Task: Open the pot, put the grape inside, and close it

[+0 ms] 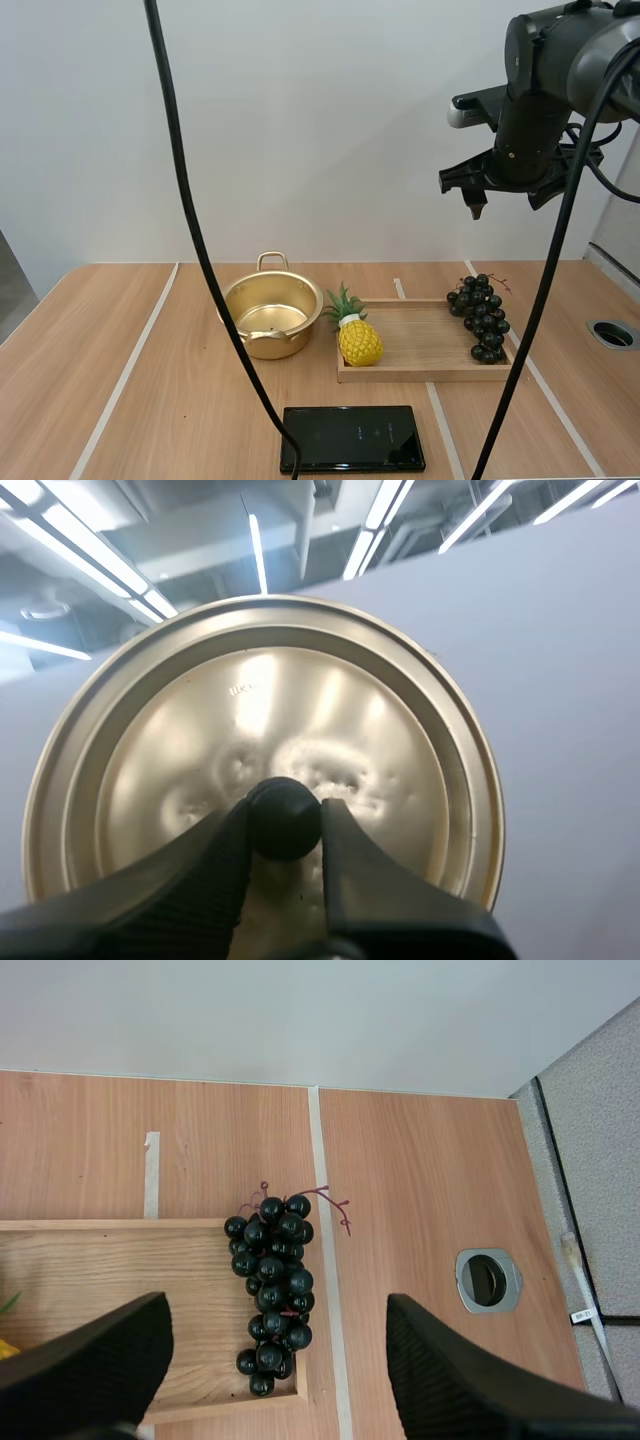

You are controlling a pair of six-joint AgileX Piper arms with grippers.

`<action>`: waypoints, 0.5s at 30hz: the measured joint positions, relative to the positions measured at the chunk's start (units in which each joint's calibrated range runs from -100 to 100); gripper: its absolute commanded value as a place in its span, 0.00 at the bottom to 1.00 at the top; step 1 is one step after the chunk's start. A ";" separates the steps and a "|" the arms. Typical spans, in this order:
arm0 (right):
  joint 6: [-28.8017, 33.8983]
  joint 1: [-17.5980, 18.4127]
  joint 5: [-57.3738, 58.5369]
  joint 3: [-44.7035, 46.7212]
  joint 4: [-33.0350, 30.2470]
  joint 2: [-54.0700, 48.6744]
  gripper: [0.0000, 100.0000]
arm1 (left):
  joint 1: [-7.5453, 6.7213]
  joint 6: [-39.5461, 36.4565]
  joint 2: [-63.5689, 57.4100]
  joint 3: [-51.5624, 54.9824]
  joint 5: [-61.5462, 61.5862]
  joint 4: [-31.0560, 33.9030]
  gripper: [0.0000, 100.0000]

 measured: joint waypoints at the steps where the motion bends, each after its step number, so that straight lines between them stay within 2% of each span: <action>1: 0.00 0.00 -0.65 0.61 0.00 0.00 1.00 | 0.00 -0.24 -0.13 -1.86 -0.17 0.66 0.00; 8: 0.00 0.00 -7.30 8.77 0.00 0.09 1.00 | 0.00 -4.90 -0.28 -12.97 0.00 6.23 0.00; 15: 0.00 0.00 -14.34 17.29 0.00 0.91 1.00 | 0.00 -5.66 -0.28 -19.57 3.03 7.01 0.00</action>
